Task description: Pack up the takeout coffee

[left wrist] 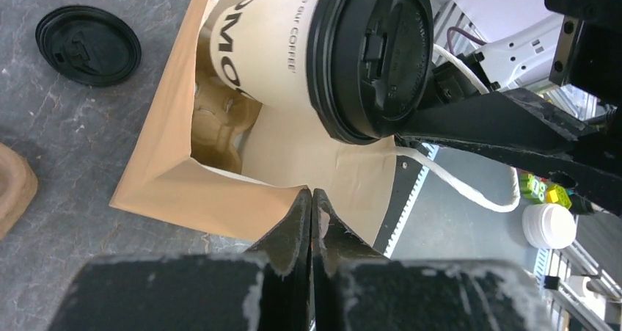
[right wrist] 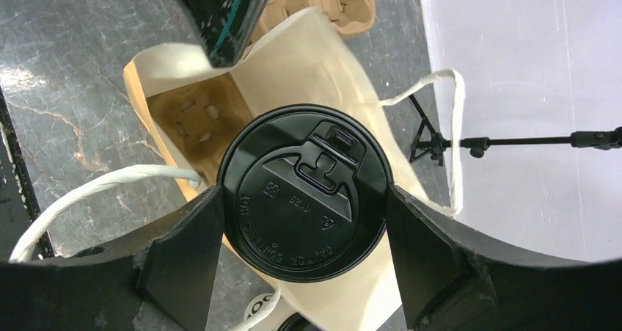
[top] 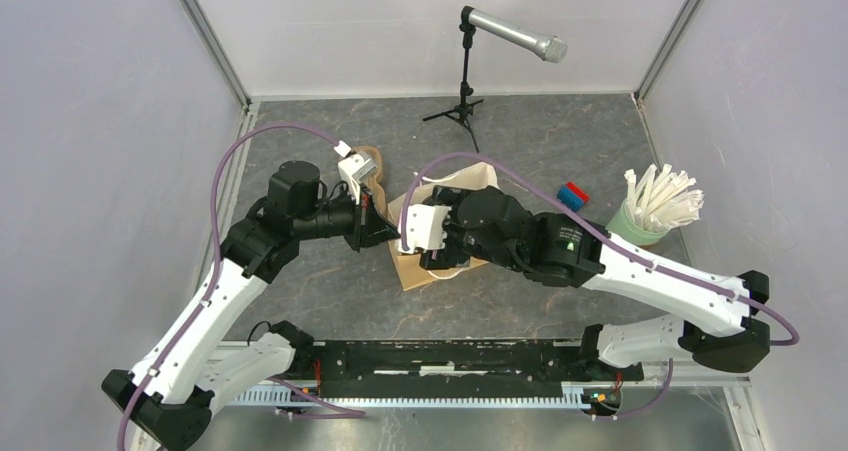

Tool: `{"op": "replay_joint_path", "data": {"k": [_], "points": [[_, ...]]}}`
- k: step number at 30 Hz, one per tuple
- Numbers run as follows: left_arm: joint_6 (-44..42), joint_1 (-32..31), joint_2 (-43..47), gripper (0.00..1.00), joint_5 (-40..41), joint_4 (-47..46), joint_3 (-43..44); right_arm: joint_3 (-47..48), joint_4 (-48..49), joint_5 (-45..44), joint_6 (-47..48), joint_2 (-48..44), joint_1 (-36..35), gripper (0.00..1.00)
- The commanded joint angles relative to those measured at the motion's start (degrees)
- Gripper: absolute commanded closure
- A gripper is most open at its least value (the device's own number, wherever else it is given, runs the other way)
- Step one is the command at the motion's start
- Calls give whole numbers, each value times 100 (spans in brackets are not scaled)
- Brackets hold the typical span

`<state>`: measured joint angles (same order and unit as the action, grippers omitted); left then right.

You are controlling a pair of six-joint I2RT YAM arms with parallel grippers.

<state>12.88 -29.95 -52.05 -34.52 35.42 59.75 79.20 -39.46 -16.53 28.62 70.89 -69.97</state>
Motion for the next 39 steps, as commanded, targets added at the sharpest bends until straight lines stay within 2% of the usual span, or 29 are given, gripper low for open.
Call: {"op": "replay_joint_path", "data": {"k": [1,5,10,17,19,21,23,26,29,33,39], "points": [[-778,18,167,98,-569,-446,-104,610,-56,80,145,229,31,33],[-1450,16,327,98,-943,-772,-276,509,-40,47,351,231,156,33],[-2227,19,253,98,-898,-454,-68,740,-285,103,374,346,214,33],[-2424,18,178,98,-838,-848,-131,112,-328,289,423,148,216,34],[-2242,22,119,98,-506,-997,-87,97,-390,391,348,98,214,34],[-1878,33,134,92,-187,-1189,-62,96,-494,482,246,45,213,34],[-1363,27,188,72,146,-1105,93,67,-569,555,139,-10,212,34],[-183,30,462,56,537,-726,185,-185,-387,640,13,-197,205,36],[776,33,708,54,865,-26,265,-554,-4,642,-41,-414,187,36],[1294,33,508,46,828,895,367,-956,353,610,5,-561,164,35],[1470,24,460,39,721,794,255,-1417,711,642,37,-715,125,35]]}}
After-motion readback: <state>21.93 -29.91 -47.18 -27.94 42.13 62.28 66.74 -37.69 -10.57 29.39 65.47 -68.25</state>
